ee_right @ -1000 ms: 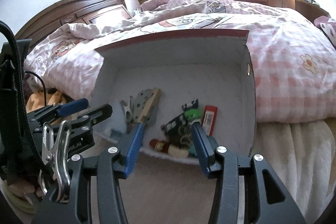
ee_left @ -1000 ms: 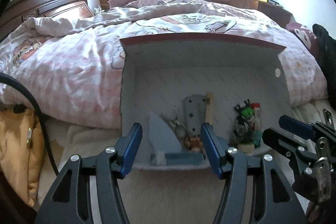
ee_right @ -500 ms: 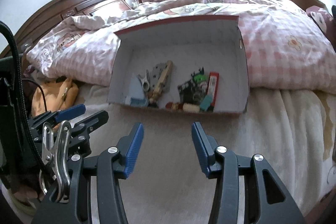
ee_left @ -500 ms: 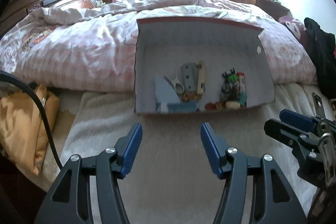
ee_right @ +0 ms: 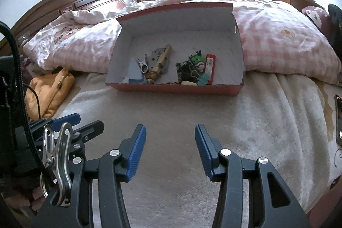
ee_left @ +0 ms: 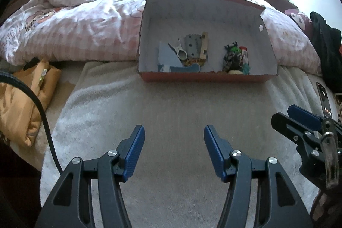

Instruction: Organize objects

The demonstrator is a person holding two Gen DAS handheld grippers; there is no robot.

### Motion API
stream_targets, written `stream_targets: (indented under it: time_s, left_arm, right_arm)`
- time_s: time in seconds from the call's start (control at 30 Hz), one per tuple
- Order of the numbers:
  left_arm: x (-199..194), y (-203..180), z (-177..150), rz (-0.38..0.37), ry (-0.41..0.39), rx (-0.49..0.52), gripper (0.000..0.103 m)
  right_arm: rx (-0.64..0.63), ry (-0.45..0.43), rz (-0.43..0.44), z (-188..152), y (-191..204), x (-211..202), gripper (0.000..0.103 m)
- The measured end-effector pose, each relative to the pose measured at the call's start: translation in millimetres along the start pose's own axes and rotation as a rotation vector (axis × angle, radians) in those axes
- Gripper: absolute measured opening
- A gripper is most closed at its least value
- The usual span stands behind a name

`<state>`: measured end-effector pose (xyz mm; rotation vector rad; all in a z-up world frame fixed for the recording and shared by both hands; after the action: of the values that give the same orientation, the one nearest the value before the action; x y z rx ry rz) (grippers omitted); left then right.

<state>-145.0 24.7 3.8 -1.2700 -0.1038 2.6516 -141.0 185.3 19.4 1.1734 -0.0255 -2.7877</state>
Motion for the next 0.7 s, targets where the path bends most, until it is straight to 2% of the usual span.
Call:
stream_targets:
  time_s: [0.33, 0.7]
  left_arm:
    - [18, -5, -11, -0.013, 0.032, -0.003, 0.058]
    - [36, -5, -13, 0.005, 0.046, -0.006, 0.058]
  right_arm:
    - [0.019, 0.008, -0.049, -15, -12, 20, 0.049]
    - [0.040, 0.015, -0.056, -19, -18, 33, 0.049]
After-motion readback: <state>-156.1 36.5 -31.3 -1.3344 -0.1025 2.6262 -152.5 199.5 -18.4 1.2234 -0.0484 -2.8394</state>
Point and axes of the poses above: each gripper's, at about its wrist camera, not at the fingertips, and x roughly the way its jaws point, y to its left, z to its top, the point moved 7 cm from there along x, roughly the way its jaws point, and after that the axes turned 8 degrees about -z, right-handed, at the moved point
